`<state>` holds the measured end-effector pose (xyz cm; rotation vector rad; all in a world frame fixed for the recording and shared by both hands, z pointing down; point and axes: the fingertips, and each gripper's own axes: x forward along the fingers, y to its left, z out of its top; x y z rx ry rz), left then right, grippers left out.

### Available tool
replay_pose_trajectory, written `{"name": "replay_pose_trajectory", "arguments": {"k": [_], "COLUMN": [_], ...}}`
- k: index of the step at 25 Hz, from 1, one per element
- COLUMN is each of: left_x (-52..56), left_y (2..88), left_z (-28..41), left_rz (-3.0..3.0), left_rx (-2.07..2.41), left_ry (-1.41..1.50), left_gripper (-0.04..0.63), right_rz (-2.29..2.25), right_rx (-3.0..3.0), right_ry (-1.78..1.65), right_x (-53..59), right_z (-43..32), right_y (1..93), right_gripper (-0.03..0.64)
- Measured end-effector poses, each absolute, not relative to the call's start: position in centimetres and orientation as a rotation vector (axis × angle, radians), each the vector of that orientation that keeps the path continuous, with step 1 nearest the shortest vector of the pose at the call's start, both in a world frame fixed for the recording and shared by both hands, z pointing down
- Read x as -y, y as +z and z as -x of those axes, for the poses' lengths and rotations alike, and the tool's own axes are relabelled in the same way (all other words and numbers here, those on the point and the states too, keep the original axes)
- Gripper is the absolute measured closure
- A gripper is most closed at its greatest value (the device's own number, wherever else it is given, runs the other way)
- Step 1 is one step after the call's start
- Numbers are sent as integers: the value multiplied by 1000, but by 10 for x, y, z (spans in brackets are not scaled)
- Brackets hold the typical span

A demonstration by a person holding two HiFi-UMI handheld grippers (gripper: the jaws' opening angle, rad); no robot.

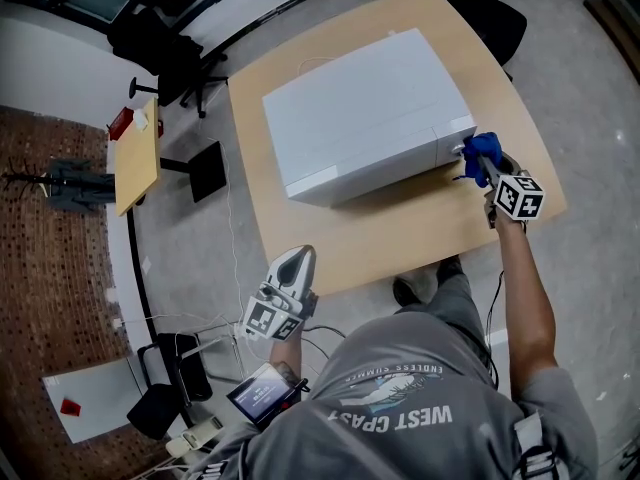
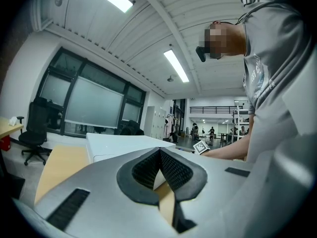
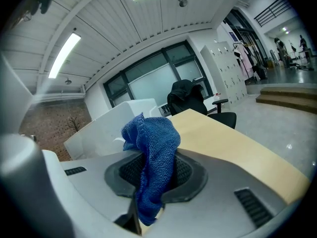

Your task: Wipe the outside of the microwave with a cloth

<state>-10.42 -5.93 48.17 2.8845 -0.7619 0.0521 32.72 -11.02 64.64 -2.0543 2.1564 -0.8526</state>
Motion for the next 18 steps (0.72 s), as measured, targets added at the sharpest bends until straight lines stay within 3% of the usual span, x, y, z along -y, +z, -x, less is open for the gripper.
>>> {"name": "replay_pose_trajectory", "arguments": {"k": [18], "left_x": [88], "left_y": [459], "left_z": [98], "left_rz": [-2864], "left_rx": [862], "left_ry": [-145], "left_gripper": [574], "right_rz": [2056], "right_rx": [-2667], "right_ry": [-424], "right_x": [203], "right_z": [-324], "right_y": [480], "right_gripper": [526]}}
